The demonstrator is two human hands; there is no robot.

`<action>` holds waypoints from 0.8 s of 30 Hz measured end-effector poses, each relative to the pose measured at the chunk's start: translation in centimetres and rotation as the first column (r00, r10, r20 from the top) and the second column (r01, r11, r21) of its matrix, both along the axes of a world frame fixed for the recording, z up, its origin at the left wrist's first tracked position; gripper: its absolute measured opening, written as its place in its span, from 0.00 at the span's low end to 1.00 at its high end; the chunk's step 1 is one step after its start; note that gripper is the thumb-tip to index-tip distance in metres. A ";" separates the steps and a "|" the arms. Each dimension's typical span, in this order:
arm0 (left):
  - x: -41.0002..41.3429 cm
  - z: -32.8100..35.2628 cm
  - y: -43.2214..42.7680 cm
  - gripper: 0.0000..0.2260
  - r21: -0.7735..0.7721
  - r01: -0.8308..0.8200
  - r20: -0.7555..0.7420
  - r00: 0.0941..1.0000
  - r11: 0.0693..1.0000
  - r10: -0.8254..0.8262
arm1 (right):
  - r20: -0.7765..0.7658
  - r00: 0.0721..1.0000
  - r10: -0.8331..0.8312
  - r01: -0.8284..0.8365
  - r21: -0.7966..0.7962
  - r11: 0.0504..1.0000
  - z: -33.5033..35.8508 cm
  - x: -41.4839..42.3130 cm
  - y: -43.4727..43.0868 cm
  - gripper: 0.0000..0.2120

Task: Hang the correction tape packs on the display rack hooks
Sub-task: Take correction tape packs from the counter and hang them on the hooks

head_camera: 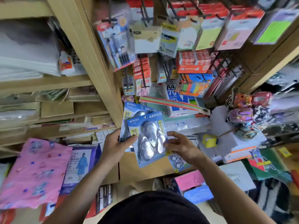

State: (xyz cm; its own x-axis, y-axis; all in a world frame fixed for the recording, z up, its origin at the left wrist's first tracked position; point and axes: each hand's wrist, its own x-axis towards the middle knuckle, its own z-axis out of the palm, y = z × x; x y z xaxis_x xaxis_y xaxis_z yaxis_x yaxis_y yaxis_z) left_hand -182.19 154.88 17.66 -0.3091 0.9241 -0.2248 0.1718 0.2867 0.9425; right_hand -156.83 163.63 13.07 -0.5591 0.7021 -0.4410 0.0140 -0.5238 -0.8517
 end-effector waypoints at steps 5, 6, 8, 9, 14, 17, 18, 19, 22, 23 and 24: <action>-3.5 3.6 0.2 0.07 0.125 -0.002 -0.164 0.986 0.992 0.023 | -0.032 0.999 0.032 -0.028 0.130 0.991 3.0 -1.7 1.1 0.11; -4.1 4.3 0.2 0.08 0.144 -0.016 -0.204 0.978 0.990 0.045 | -0.041 0.999 0.025 -0.019 0.146 0.989 3.7 -2.0 1.3 0.16; -5.1 5.7 0.0 0.11 0.197 -0.023 -0.315 0.945 0.980 0.086 | -0.089 0.996 -0.007 0.021 0.164 0.986 4.8 -2.2 1.7 0.16; -5.6 6.4 -0.2 0.12 0.221 -0.010 -0.403 0.910 0.975 0.100 | -0.104 0.994 -0.025 0.044 0.180 0.983 5.3 -2.3 1.9 0.13; -6.5 10.7 -0.2 0.11 0.302 0.075 -0.608 0.783 0.950 0.131 | -0.163 0.982 -0.091 0.138 0.308 0.941 8.9 -3.1 3.2 0.25; -7.5 13.3 0.5 0.15 0.415 0.157 -0.706 0.677 0.896 0.208 | -0.223 0.967 -0.121 0.201 0.383 0.902 12.2 -4.0 3.8 0.29; -7.8 14.3 0.9 0.16 0.441 0.171 -0.700 0.679 0.881 0.219 | -0.240 0.962 -0.129 0.220 0.407 0.887 13.3 -4.2 4.1 0.31; -8.2 15.4 1.3 0.15 0.471 0.186 -0.691 0.685 0.862 0.230 | -0.260 0.955 -0.142 0.246 0.430 0.869 14.4 -4.5 4.3 0.33; -8.9 19.2 2.6 0.14 0.577 0.213 -0.669 0.677 0.788 0.307 | -0.307 0.931 -0.196 0.329 0.482 0.812 18.0 -5.1 5.0 0.29; -9.2 20.5 2.9 0.14 0.608 0.214 -0.655 0.680 0.765 0.330 | -0.323 0.923 -0.207 0.353 0.507 0.786 19.4 -5.3 5.1 0.24; -9.4 21.7 3.3 0.14 0.641 0.215 -0.639 0.681 0.737 0.357 | -0.343 0.914 -0.216 0.379 0.532 0.758 20.8 -5.4 5.1 0.19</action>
State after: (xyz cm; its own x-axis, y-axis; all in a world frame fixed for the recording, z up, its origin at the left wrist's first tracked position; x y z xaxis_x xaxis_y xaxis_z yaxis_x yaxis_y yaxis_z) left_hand -191.61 158.22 39.36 -0.1690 0.6997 0.6942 0.8385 -0.2681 0.4743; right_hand -162.24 168.70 33.87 -0.3091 0.9244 0.2235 -0.3087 0.1248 -0.9429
